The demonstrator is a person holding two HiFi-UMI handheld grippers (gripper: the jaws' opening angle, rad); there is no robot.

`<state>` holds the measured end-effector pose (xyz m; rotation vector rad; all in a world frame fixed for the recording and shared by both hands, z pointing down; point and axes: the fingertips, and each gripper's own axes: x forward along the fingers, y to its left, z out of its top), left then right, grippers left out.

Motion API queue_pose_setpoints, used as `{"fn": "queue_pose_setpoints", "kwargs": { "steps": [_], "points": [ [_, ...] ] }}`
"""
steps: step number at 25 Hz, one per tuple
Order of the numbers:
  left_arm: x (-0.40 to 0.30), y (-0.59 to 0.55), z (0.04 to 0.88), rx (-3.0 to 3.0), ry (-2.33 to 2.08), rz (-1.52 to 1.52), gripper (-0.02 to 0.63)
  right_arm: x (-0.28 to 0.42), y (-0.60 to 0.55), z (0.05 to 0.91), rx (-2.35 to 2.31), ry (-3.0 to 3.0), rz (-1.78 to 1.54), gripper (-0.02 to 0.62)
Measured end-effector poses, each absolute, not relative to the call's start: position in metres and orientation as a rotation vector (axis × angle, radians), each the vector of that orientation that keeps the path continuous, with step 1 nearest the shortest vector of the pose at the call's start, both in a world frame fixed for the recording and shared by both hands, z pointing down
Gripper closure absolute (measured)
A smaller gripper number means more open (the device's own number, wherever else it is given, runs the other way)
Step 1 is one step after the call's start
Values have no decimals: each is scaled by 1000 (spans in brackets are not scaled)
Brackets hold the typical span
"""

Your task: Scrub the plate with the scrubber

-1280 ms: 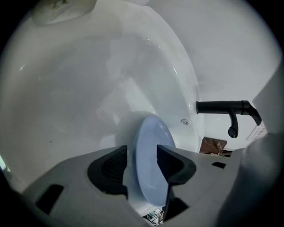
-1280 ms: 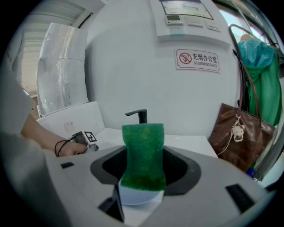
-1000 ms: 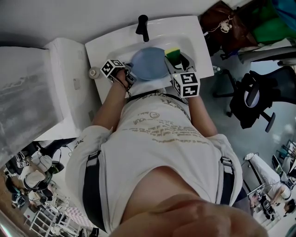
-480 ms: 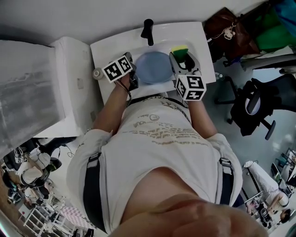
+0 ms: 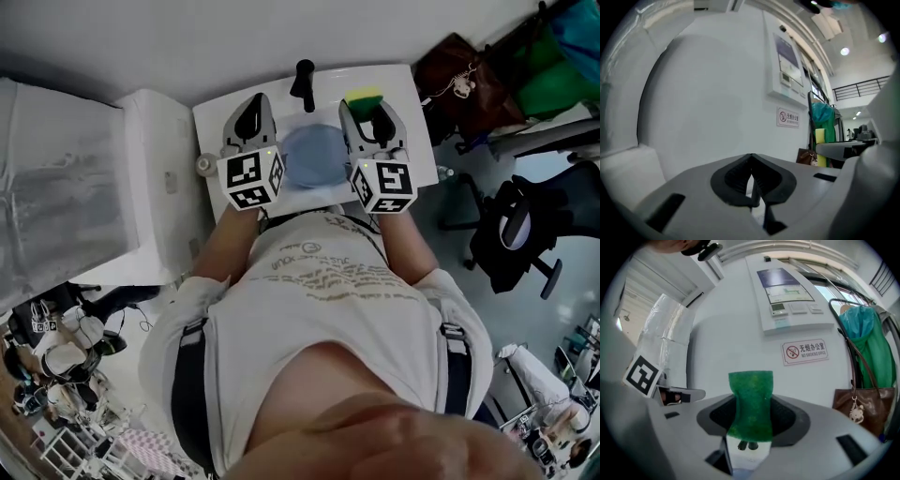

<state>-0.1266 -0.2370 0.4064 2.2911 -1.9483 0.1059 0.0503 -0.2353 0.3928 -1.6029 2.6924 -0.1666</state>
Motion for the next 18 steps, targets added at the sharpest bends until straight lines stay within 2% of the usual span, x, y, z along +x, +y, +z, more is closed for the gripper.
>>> {"fn": "queue_pose_setpoints", "kwargs": {
  "steps": [4, 18],
  "points": [
    [-112, -234, 386, 2404, -1964, 151, 584, 47, -236, 381, -1582, 2665, -108, 385],
    [-96, -233, 397, 2399, -1904, 166, 584, 47, -237, 385, -1554, 2676, -139, 385]
  ]
}}
